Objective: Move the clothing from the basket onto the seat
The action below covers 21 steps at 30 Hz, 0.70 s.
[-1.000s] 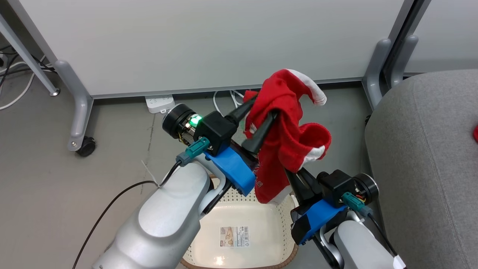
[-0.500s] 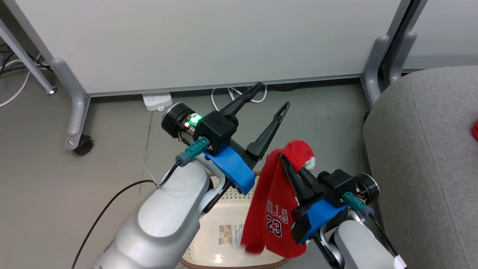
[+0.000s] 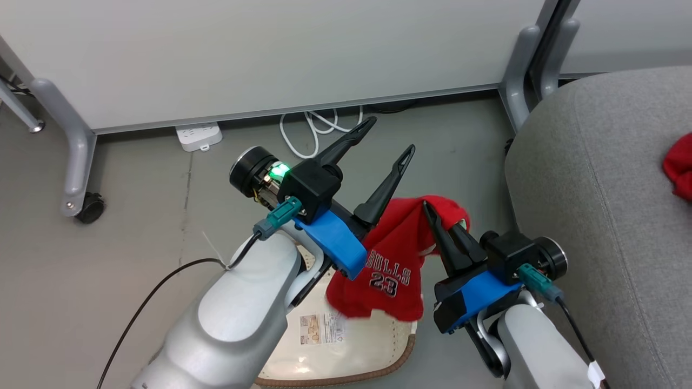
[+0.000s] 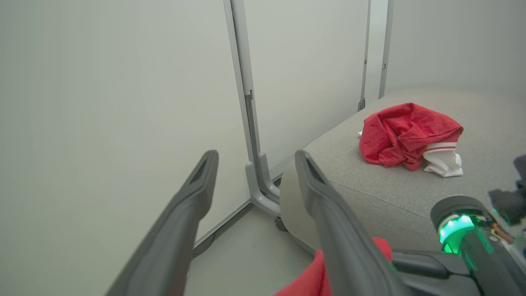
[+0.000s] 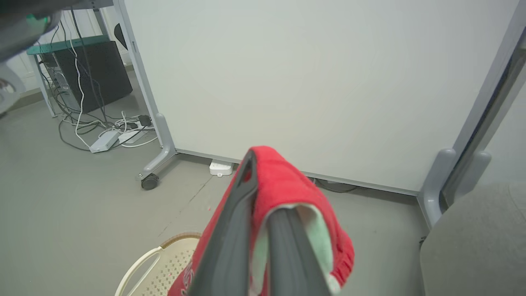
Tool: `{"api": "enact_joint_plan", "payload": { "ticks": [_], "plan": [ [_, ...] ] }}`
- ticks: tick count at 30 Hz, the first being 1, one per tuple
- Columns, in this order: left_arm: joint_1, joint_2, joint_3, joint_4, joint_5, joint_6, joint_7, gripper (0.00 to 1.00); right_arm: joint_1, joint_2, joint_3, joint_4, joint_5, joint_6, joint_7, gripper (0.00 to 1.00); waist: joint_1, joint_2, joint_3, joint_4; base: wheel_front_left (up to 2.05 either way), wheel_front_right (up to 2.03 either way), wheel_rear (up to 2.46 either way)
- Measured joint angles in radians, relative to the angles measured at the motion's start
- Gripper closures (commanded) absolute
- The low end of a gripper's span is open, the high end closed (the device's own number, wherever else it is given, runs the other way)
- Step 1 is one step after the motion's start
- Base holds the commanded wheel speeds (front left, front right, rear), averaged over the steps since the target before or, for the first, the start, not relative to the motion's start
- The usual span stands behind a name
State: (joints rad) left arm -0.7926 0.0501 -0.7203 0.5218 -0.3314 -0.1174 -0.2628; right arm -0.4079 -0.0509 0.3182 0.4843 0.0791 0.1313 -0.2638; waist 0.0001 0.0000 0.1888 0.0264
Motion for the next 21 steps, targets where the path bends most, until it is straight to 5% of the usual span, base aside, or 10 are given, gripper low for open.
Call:
{"api": "enact_joint_plan", "payload": {
  "ticks": [21],
  "plan": [
    [-0.037,0.015,-0.063,0.029,0.020,-0.009,0.000,0.00,-0.016,0.000,-0.252,-0.137,-0.021,0.000,0.000,1.00,-0.0001,0.0000,0.095,-0.221,0.00,0.00,0.00]
  ]
}}
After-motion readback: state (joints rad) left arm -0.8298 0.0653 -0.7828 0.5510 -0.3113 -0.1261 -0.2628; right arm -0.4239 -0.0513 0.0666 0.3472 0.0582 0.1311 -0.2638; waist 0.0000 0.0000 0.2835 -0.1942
